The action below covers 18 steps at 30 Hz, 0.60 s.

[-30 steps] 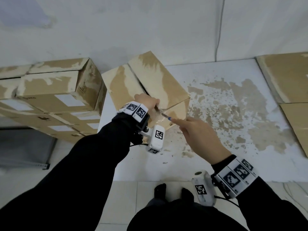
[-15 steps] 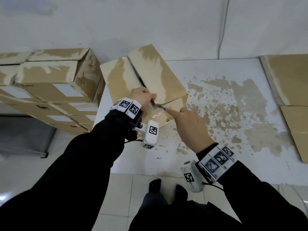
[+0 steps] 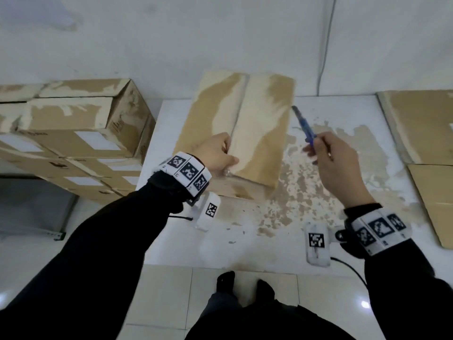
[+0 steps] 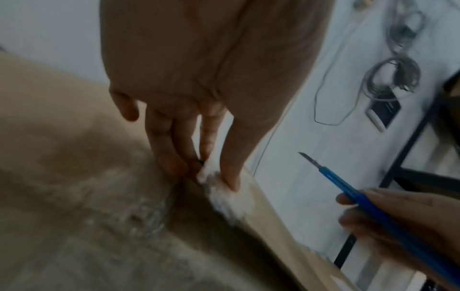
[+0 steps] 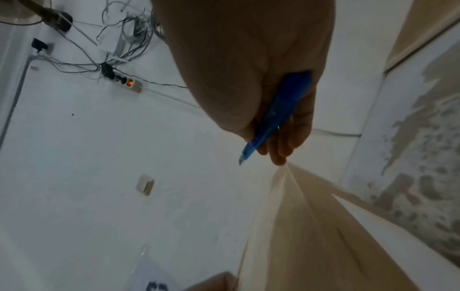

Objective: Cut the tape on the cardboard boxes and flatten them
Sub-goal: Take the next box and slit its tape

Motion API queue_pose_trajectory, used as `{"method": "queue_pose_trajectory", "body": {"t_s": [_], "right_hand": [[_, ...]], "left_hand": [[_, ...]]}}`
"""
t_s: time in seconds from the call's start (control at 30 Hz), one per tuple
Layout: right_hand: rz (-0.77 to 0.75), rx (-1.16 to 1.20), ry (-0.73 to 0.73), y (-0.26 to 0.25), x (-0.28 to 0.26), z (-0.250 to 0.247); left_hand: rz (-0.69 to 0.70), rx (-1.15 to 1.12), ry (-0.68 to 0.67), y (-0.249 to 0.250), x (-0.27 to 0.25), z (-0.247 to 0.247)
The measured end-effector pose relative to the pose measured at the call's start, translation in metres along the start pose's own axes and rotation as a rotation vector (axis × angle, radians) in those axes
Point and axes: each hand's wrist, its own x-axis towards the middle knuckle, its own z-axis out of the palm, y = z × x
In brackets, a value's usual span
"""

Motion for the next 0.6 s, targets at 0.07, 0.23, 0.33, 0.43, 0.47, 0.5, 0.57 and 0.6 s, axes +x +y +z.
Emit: {"method": "queue_pose_trajectory", "body": {"t_s": [0.07,0.23,0.33,0.43,0.47,0.5,0.57,0.6], "right_hand": [[0.007,-0.086,0.049,0.009,0.017,-0.006],[0.214,-0.124,0.021,0.028,0.023,-0.014],[0.308,0.109,0.073,0.029,0.005,-0.014],[0.477,0.556,0.036,0.016,-0.020,-0.001],[0.517,0.657,-0.009,0.011,-0.028,0.006],[0.549,0.750,-0.057,0.007,-0.035,0.014],[0.569,0.852,-0.133,0.004,-0.044,0.026],[0.548,0.816,-0.147,0.004,-0.046,0.027]], "left_hand": [[0.031,0.228,-0.077,0.003,0.005,-0.013],[0.162,0.629,-0.112,0.009,0.030,-0.044],[0.121,0.766,-0.060,0.008,0.045,-0.055],[0.130,0.873,0.013,0.006,0.047,-0.061],[0.176,0.861,-0.012,0.010,0.042,-0.059],[0.238,0.818,-0.069,0.016,0.034,-0.051],[0.354,0.734,-0.211,0.032,0.015,-0.027],[0.387,0.749,-0.269,0.037,0.007,-0.013]]}}
